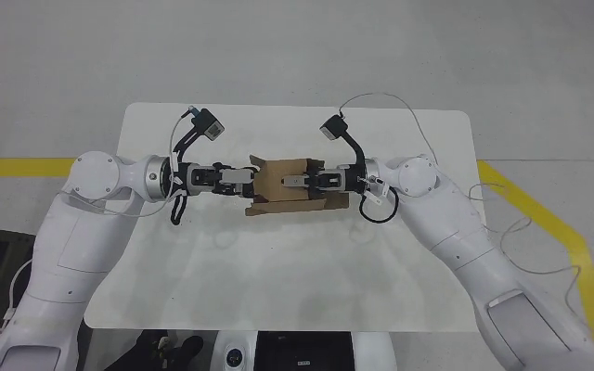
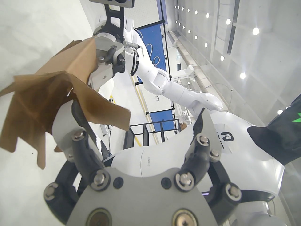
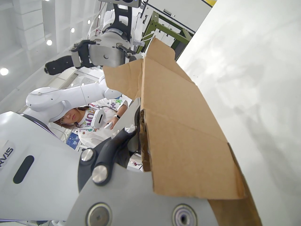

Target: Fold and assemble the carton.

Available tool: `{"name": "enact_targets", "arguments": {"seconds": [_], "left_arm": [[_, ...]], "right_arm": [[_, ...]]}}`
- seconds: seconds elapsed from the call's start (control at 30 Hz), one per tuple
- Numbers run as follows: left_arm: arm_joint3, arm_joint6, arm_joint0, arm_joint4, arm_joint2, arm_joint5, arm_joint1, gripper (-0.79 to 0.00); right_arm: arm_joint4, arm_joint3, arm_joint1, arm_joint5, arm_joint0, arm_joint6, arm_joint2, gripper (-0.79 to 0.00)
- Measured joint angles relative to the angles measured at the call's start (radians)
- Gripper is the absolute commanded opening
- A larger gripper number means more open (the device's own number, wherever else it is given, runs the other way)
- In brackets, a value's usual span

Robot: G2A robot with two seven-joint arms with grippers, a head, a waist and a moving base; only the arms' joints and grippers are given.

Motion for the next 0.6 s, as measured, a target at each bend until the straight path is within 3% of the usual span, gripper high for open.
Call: {"name": "enact_targets", "arguments": {"seconds": [0.3, 0.6], "left_arm": [[0.032, 0.014, -0.006, 0.039, 0.015, -0.019, -0.003, 0.0], [0.027, 0.008, -0.011, 0.031, 0.022, -0.016, -0.006, 0.0]], "right_arm": [[-0.016, -0.101, 0.027, 0.06, -0.063, 0.075, 0.05, -0.785], [-0.006, -0.132, 0.013, 0.078, -0.066, 0.101, 0.01, -0.785]]}}
